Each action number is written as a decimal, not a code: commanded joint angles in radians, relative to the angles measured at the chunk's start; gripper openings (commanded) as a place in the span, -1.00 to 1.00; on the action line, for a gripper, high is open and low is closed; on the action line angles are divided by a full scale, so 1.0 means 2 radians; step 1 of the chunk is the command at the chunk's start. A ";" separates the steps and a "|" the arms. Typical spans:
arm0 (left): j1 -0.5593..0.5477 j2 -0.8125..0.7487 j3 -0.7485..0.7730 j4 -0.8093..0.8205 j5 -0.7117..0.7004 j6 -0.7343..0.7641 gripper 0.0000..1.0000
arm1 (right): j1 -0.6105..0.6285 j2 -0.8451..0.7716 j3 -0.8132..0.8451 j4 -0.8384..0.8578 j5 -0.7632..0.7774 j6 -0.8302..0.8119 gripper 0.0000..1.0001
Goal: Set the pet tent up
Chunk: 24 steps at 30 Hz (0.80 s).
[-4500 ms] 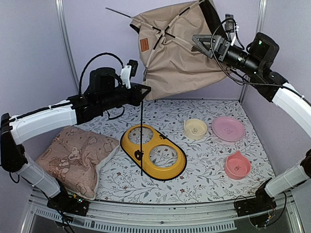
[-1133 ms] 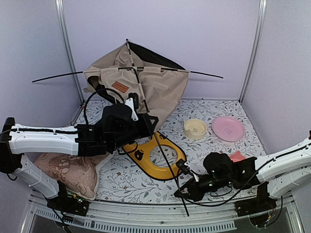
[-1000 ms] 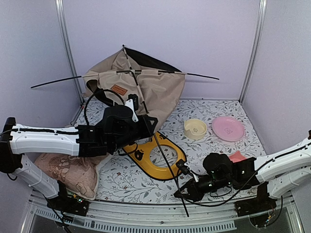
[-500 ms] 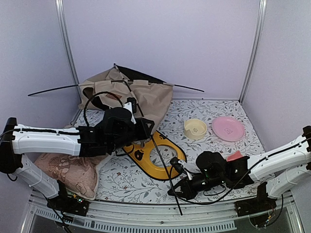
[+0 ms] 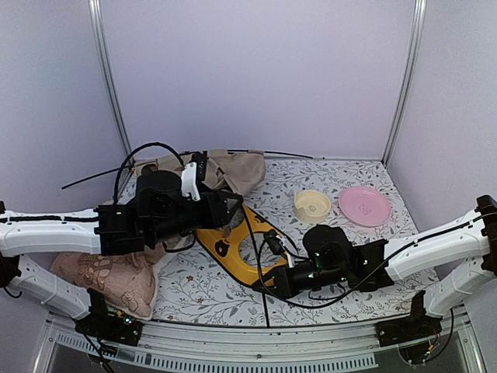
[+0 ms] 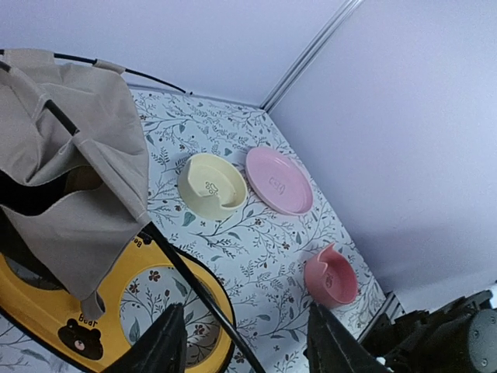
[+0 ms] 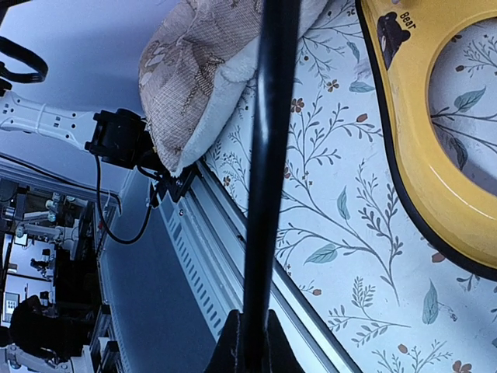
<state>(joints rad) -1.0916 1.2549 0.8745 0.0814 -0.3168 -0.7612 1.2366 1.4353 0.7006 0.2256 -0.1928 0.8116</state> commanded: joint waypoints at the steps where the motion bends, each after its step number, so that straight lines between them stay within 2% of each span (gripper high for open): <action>1: 0.004 -0.052 -0.027 -0.023 -0.009 0.014 0.08 | -0.011 0.008 0.035 0.036 0.022 0.004 -1.00; 10: 0.031 -0.171 -0.108 -0.095 -0.072 -0.012 0.10 | -0.025 0.025 0.068 0.033 -0.002 -0.004 -1.00; 13: 0.039 -0.196 -0.145 -0.094 -0.084 -0.011 0.10 | -0.029 0.027 0.083 0.025 -0.009 -0.009 -1.00; 17: 0.040 -0.199 -0.206 -0.020 -0.069 0.030 0.11 | -0.034 0.034 0.106 0.008 -0.016 -0.019 -1.00; 24: 0.035 -0.153 -0.287 0.186 -0.050 0.120 0.10 | -0.040 0.051 0.148 -0.022 -0.021 -0.029 -1.00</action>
<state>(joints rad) -1.0210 0.9062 0.3557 0.1513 -0.4335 -0.6552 1.1801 1.5120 0.9314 0.1764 -0.2611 0.8032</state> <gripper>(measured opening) 0.546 0.047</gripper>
